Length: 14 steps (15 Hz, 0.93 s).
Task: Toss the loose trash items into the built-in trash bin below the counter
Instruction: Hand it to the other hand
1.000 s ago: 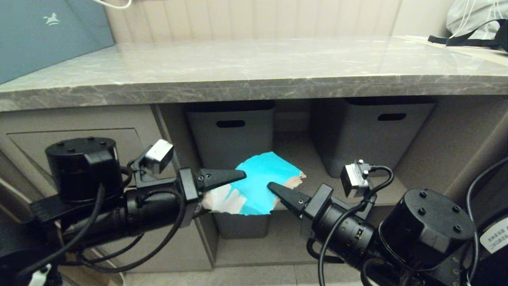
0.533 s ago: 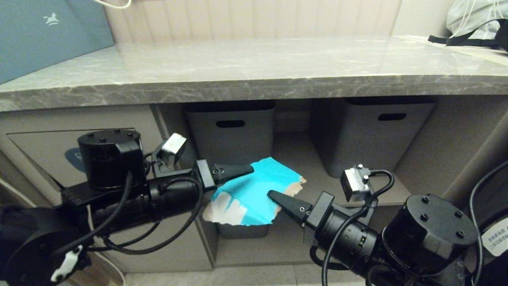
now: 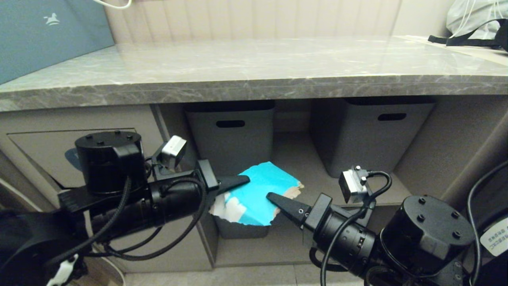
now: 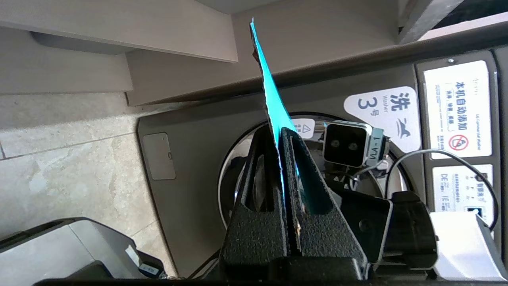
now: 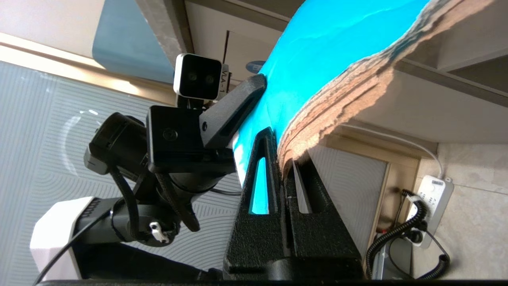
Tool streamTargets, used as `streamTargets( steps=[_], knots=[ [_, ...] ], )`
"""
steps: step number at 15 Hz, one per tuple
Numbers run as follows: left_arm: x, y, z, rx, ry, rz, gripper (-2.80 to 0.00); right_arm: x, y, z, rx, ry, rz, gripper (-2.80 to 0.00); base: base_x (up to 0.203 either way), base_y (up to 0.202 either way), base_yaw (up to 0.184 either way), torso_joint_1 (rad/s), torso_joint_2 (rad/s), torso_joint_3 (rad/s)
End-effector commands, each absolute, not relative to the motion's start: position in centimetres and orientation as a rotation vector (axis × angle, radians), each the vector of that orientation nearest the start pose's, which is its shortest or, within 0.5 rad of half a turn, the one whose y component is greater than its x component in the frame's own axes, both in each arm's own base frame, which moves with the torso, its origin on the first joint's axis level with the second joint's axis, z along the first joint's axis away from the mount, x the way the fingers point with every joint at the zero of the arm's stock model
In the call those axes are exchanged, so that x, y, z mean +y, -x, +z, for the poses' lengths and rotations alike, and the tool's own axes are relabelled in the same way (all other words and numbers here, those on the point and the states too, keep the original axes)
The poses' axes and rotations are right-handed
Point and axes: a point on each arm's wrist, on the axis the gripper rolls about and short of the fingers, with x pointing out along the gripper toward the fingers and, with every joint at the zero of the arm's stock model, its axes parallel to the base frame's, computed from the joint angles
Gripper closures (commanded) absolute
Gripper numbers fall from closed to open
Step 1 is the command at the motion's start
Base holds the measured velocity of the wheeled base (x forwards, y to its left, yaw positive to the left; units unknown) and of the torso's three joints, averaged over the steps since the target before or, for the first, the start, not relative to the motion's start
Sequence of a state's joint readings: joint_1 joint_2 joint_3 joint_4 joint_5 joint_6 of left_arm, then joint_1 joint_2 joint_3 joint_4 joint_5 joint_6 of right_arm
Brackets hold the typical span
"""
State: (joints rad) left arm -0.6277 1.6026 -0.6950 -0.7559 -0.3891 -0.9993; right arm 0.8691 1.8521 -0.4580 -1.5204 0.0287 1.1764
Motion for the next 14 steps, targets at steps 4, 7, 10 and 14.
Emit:
streamTargets(
  steps=[4, 7, 10, 14],
  knots=[
    [-16.4, -20.9, 19.8, 0.639, 0.894, -0.864, 0.0, 22.2, -18.7, 14.1, 0.424, -1.149, 0.865, -2.8, 0.0, 0.0, 0.0, 0.0, 0.0, 0.0],
    [-16.3, -21.1, 19.9, 0.619, 0.894, -0.843, 0.0, 21.6, -18.1, 14.5, 0.421, -1.151, 0.865, -2.8, 0.0, 0.0, 0.0, 0.0, 0.0, 0.0],
    [-15.9, -21.3, 19.8, 0.579, 0.889, -0.777, 0.0, 19.9, -16.1, 14.3, 0.447, -1.142, 0.85, -2.8, 0.0, 0.0, 0.0, 0.0, 0.0, 0.0],
    [-14.5, -19.5, 19.1, 0.558, 0.842, -0.743, 0.0, 18.1, -13.6, 12.5, 0.436, -1.04, 0.7, 0.0, 0.0, 0.0, 0.0, 0.0, 0.0, 0.0]
  ],
)
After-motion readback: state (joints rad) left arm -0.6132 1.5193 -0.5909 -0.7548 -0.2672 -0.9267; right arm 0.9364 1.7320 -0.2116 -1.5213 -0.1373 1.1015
